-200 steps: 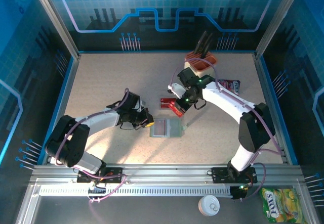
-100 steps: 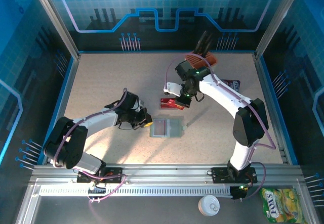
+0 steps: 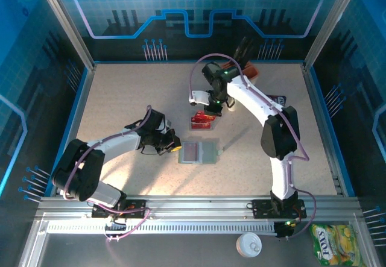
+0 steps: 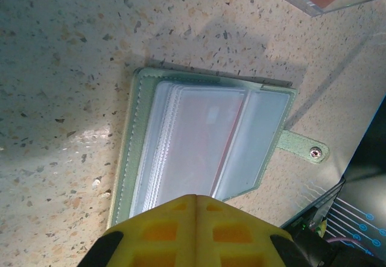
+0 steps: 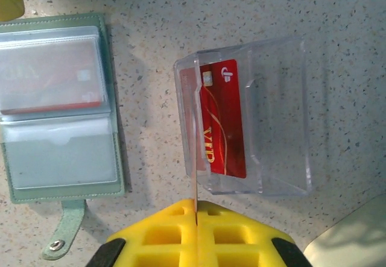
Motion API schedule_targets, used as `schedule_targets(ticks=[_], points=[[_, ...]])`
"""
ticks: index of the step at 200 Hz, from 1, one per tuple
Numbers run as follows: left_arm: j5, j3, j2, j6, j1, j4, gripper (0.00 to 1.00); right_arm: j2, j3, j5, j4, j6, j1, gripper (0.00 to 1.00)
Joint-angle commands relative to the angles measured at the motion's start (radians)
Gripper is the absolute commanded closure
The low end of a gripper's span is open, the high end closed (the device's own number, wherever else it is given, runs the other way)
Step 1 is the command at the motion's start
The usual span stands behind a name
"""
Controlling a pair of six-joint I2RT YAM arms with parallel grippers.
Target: Take the credit cards out of the card holder
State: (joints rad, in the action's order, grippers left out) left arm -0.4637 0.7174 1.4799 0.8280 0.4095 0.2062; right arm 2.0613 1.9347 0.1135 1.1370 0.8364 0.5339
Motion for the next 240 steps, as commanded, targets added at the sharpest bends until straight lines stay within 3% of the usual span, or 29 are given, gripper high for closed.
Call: schedule_targets(ticks=[1, 99, 166, 209, 240], points=[[0.01, 0.029, 0.016, -0.01, -0.008, 0.036, 0.95, 0.055, 0.086, 0.03, 0.083, 0.037, -0.014, 1.0], [0.009, 0.019, 0.036, 0.005, -0.008, 0.035, 0.95, 0.234, 0.287, 0.04, 0.166, 0.044, -0.018, 1.0], [-0.005, 0.03, 0.073, 0.005, -0.008, 0.016, 0.95, 0.26, 0.275, 0.031, 0.174, 0.032, -0.013, 1.0], [-0.001, 0.019, 0.064, 0.004, -0.008, 0.016, 0.95, 0.289, 0.279, 0.024, 0.166, 0.028, -0.008, 0.9], [-0.006, 0.016, 0.059, 0.003, -0.008, 0.015, 0.96, 0.285, 0.294, 0.024, 0.167, 0.011, -0.008, 0.9]])
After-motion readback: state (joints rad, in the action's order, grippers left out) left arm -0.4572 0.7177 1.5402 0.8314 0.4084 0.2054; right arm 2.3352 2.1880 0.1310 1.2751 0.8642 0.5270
